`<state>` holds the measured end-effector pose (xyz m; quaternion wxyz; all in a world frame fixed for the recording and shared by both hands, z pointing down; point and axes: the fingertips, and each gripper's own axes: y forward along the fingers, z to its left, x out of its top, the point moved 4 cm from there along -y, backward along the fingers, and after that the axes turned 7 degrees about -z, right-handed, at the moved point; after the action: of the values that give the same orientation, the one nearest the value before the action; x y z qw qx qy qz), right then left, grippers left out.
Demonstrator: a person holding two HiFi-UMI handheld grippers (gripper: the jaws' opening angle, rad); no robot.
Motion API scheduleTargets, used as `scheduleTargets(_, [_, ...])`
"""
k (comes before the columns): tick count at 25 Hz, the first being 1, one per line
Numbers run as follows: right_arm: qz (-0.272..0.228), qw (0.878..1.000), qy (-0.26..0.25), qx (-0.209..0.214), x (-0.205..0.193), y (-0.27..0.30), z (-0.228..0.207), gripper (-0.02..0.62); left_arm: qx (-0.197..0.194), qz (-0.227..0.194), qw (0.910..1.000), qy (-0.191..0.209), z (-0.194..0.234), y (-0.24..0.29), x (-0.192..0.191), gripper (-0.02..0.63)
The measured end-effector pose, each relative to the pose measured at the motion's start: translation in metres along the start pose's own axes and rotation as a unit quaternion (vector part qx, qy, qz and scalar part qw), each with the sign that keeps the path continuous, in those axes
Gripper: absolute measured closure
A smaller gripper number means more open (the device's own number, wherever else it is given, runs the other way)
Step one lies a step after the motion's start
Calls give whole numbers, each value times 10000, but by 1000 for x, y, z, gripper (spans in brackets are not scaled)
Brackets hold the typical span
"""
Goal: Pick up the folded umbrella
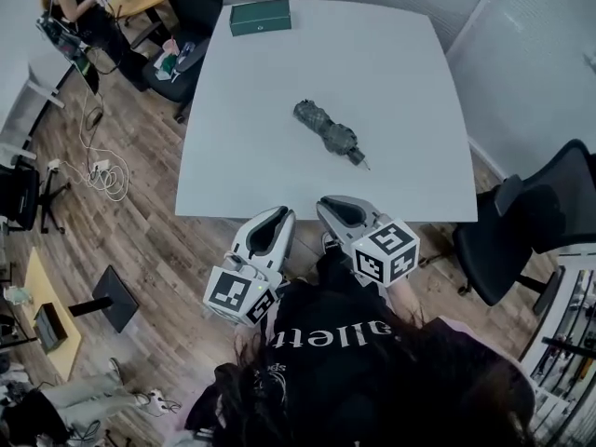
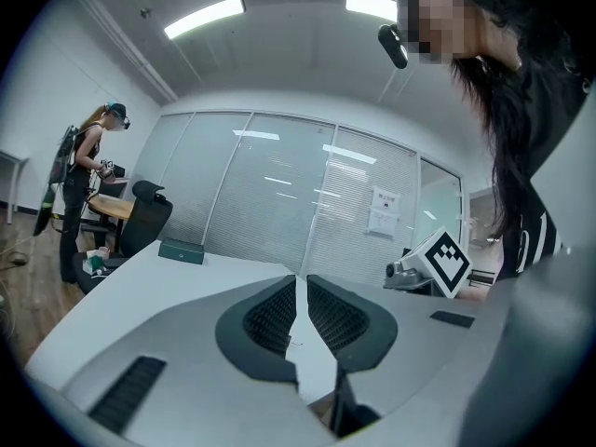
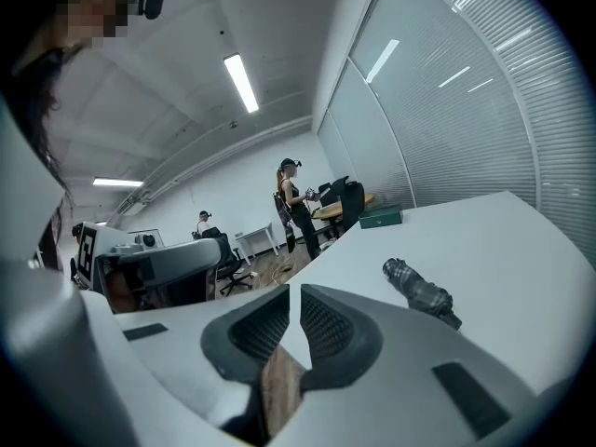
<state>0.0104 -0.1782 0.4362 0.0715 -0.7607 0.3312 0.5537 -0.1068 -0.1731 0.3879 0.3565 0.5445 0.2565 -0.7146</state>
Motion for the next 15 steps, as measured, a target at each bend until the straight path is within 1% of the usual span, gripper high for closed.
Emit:
scheduleTargets(3, [95,9999,50,32,6,9,-28,548,66,52,10000,-8,2,23,-1,552])
scheduleTargets(8, [281,9995,91,134,7,26,-67,548,290,160,9994,-27,10,53,-6,551])
scheduleTargets(15, [551,9983,-80,179,6,56,-119,548,608,234,9979,-20,22,77,-6,551])
